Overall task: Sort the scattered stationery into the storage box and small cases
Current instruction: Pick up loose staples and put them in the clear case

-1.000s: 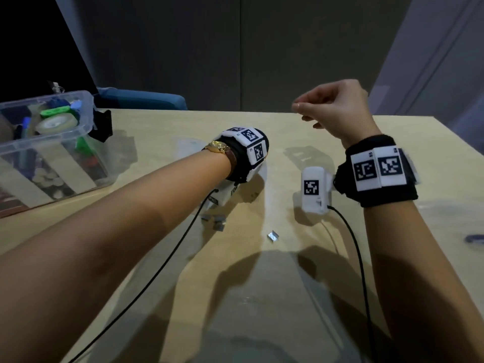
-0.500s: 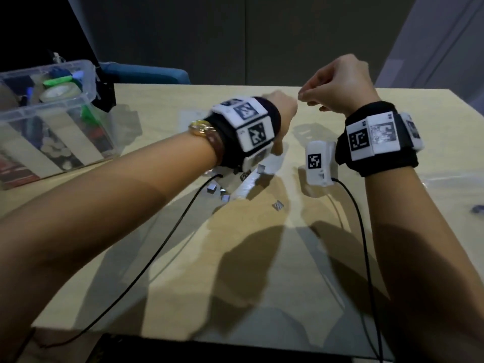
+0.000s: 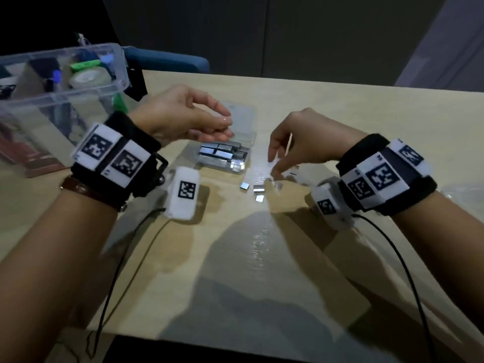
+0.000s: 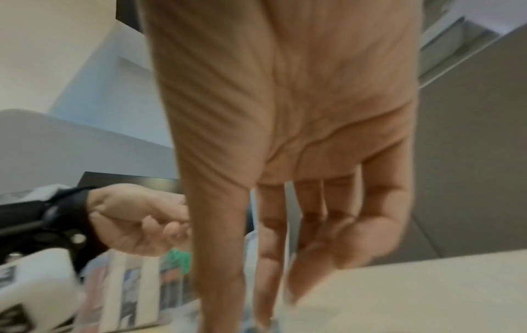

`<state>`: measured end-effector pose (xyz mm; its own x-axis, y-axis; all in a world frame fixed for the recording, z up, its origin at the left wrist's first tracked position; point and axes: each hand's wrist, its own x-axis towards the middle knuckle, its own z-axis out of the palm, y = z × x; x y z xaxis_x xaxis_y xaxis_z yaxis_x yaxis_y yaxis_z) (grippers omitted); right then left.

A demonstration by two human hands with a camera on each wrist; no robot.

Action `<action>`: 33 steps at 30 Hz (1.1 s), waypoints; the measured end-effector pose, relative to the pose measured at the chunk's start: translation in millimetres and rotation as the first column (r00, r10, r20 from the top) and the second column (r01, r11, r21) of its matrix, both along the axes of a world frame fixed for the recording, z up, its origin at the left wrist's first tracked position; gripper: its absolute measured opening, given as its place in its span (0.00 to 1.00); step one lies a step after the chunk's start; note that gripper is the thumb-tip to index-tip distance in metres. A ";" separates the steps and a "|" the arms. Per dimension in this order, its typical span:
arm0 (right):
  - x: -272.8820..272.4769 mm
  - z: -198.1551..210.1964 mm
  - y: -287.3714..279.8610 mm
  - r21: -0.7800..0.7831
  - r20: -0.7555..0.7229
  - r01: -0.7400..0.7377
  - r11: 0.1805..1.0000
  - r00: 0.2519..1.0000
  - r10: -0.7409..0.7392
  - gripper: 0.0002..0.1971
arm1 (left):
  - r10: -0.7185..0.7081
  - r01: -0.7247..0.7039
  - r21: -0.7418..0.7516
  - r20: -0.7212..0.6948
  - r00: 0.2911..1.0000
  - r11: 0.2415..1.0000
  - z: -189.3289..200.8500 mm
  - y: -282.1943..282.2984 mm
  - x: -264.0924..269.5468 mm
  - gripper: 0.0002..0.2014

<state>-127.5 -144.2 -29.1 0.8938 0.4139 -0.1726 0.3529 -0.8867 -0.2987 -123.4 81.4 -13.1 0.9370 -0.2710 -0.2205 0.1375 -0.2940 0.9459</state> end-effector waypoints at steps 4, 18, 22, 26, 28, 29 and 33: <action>-9.3 -11.5 18.0 0.038 -0.075 -0.135 0.990 0.988 0.138 0.14 | 0.035 -0.035 -0.067 -0.002 0.999 0.997 -20.8 -0.5 5.3 0.09; -4.5 -1.5 7.6 0.158 -0.193 0.060 0.986 0.981 -0.028 0.08 | -0.009 -0.141 -0.593 -0.244 0.970 0.792 -19.5 -1.4 -11.7 0.17; -0.8 11.7 -10.9 0.360 -0.324 0.186 0.914 0.944 -0.065 0.08 | -0.075 -0.146 -0.670 -0.289 0.954 0.728 -18.8 -2.3 -14.7 0.17; -2.4 21.9 -16.7 0.555 -0.390 0.270 0.787 0.920 -0.041 0.14 | -0.115 -0.155 -0.698 -0.323 0.939 0.699 -17.7 -2.1 -15.7 0.14; -3.7 25.4 -14.5 0.626 -0.438 0.287 0.725 0.899 0.022 0.12 | -0.142 -0.147 -0.711 -0.330 0.933 0.688 -17.1 -2.3 -16.4 0.13; -3.8 26.4 -12.9 0.648 -0.452 0.293 0.703 0.891 0.046 0.11 | -0.150 -0.147 -0.718 -0.333 0.931 0.681 -17.0 -2.5 -16.4 0.13; 0.0 28.2 -8.3 0.699 -0.434 0.299 0.650 0.899 0.053 0.13 | -0.150 -0.170 -0.729 -0.351 0.924 0.663 -16.8 -2.2 -15.0 0.11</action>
